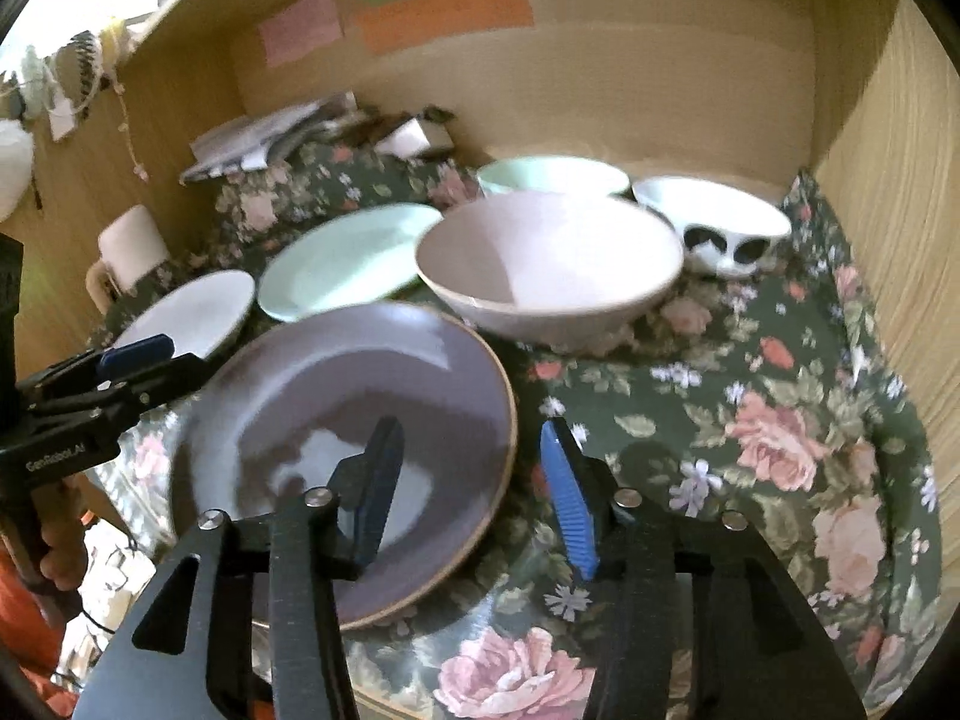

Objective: Organize plates and bowls

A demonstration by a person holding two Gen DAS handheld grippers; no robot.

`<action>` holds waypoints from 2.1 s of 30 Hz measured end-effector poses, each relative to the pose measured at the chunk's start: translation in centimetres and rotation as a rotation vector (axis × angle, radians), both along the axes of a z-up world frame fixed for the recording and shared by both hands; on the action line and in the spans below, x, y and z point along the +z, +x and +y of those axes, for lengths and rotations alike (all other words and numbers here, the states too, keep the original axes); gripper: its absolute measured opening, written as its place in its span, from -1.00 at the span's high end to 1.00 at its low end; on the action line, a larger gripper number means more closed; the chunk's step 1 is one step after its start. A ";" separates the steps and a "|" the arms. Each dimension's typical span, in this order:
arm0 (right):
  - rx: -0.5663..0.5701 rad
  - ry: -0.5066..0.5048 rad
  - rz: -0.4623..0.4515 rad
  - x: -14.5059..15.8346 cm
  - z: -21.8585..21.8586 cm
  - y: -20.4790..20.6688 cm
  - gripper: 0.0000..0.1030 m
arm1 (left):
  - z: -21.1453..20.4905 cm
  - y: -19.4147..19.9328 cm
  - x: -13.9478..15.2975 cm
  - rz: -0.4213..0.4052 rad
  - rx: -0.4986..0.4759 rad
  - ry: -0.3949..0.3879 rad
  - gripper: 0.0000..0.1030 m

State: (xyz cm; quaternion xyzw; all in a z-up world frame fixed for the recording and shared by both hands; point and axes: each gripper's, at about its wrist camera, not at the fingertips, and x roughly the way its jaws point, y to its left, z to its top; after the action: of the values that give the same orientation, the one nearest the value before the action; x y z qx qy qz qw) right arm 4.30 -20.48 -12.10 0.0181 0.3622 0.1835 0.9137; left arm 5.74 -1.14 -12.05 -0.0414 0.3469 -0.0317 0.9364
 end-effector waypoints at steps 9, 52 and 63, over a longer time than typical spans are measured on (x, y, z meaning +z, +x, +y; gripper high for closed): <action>0.056 0.017 -0.133 4.0 2.6 -1.2 -0.41 | 1.2 -2.1 3.8 -0.114 0.040 0.013 -0.78; 0.438 -0.069 0.206 -1.0 21.5 8.8 0.26 | 18.4 -2.1 -2.1 0.106 0.365 -0.019 -0.28; 0.450 -0.094 0.282 -2.3 22.6 10.1 0.47 | 19.7 -1.2 -3.3 0.166 0.361 -0.058 0.08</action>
State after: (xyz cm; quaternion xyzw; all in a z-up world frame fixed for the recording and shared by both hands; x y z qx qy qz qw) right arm 14.40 2.08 -14.45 -0.0798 0.4889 0.3609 0.7902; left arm 4.55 18.57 -15.38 -0.1321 0.4089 0.1303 0.8935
